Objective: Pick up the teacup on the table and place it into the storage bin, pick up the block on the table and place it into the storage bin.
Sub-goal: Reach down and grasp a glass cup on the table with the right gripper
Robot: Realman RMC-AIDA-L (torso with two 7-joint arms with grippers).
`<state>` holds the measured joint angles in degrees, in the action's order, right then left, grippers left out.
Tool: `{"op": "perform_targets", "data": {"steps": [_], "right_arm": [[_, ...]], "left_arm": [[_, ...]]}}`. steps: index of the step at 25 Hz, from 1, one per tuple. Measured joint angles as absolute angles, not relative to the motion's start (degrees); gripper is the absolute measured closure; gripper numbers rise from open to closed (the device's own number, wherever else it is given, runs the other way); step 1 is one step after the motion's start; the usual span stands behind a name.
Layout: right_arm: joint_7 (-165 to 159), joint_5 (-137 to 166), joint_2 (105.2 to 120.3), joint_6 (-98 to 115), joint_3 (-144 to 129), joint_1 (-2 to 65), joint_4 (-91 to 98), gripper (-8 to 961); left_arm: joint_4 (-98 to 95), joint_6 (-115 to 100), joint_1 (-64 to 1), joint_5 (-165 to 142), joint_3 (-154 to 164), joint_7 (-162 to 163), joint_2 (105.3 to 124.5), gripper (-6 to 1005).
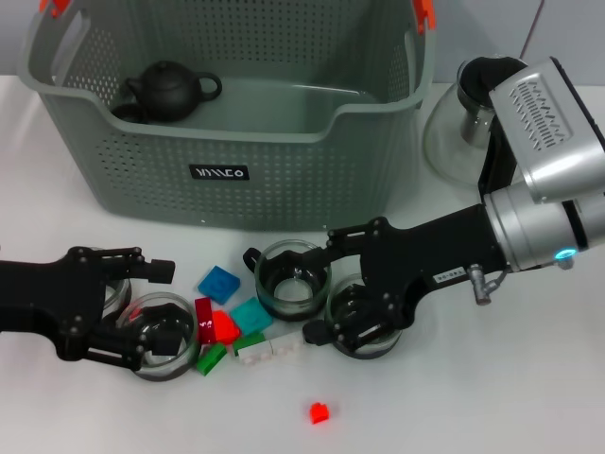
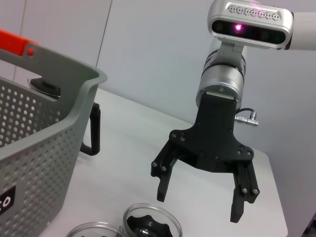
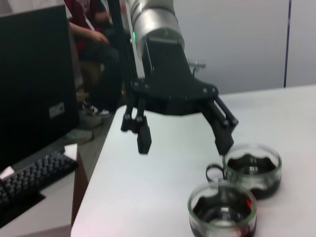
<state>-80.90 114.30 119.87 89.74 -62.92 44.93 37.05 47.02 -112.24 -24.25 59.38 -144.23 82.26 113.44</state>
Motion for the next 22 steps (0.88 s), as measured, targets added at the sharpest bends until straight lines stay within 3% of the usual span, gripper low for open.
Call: {"op": "perform_targets", "data": {"steps": [22], "right_arm": [[-102.45,125.63,119.79,97.35,-65.03,47.55,53.82,13]], "left_arm": [[46.49,-111.55,-24.52,59.57,-144.23,81.74,113.57,52]]}}
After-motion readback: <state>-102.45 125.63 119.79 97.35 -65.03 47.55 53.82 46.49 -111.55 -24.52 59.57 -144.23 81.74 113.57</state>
